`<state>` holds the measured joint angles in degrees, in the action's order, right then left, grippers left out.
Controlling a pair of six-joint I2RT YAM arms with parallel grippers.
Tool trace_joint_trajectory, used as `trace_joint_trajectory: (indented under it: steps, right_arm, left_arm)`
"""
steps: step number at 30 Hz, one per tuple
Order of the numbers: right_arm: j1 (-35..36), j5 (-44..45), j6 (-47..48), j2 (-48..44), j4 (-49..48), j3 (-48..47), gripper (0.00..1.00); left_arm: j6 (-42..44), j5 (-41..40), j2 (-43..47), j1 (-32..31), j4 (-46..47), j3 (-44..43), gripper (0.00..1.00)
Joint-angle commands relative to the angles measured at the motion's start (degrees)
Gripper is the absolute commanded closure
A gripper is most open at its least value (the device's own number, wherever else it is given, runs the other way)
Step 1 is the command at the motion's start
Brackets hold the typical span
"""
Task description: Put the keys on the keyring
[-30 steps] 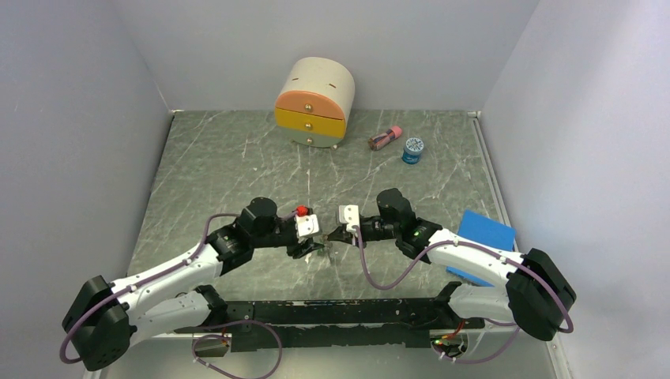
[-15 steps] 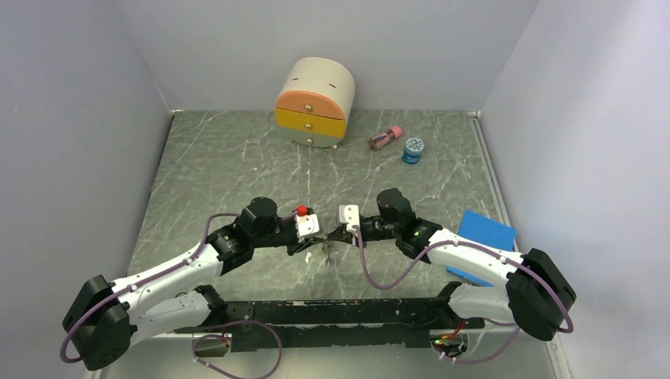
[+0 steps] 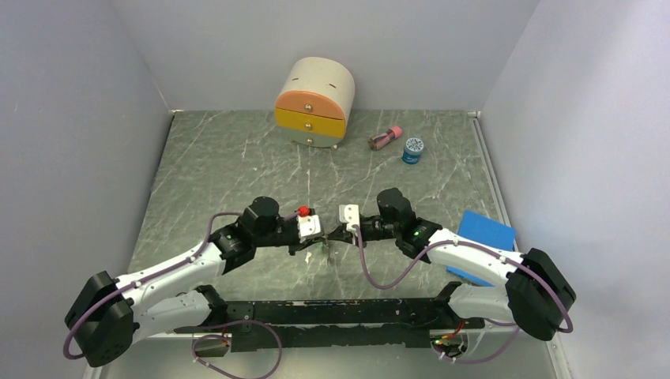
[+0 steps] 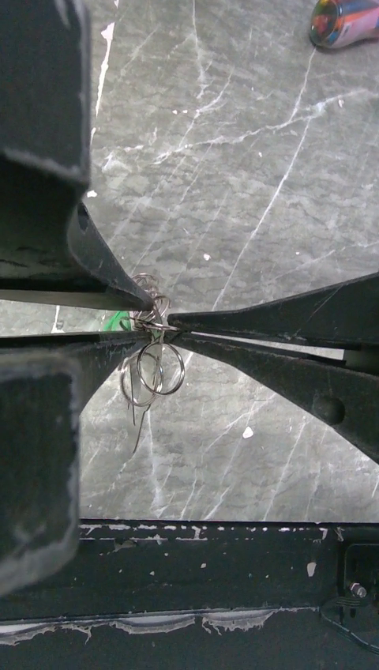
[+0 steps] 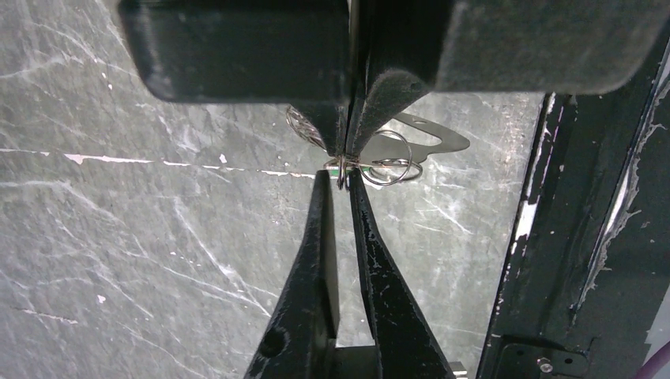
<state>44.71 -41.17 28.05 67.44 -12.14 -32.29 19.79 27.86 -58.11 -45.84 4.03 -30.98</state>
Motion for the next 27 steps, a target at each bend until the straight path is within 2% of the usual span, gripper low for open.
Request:
trace_joint_trajectory:
  steps: [1,5,10,14,17,19,27]
  right_arm:
    - [0.0,-1.4,0.1,0.0,-2.6,-1.0,1.0]
    - [0.1,-1.4,0.2,-0.2,-2.4,-0.9,1.0]
    - [0.1,-0.6,0.0,-0.5,-2.6,-0.7,1.0]
    - [0.0,3.0,-1.9,-2.1,-3.8,-0.3,0.8]
    - [0.0,5.7,-2.1,-4.0,-6.2,1.3,0.57]
    - [0.0,6.7,-2.3,-5.1,-7.9,2.4,0.49]
    - [0.0,6.4,-3.4,-5.6,-10.7,2.5,0.46]
  left_arm:
    - [0.6,2.0,-1.2,-0.3,2.6,-1.7,0.83]
    - [1.4,1.6,-1.1,-0.2,0.7,-2.3,0.96]
    - [1.9,-0.7,-0.6,-0.3,-3.9,-4.5,0.97]
    - [2.1,-3.6,-1.1,-0.2,-10.9,-7.4,0.97]
    - [3.1,-5.9,-1.7,-0.3,-15.5,-9.8,0.97]
    - [3.6,-7.5,-2.1,-0.3,-18.7,-11.5,0.97]
    - [3.5,-14.4,-6.1,-0.3,-36.9,-23.5,0.97]
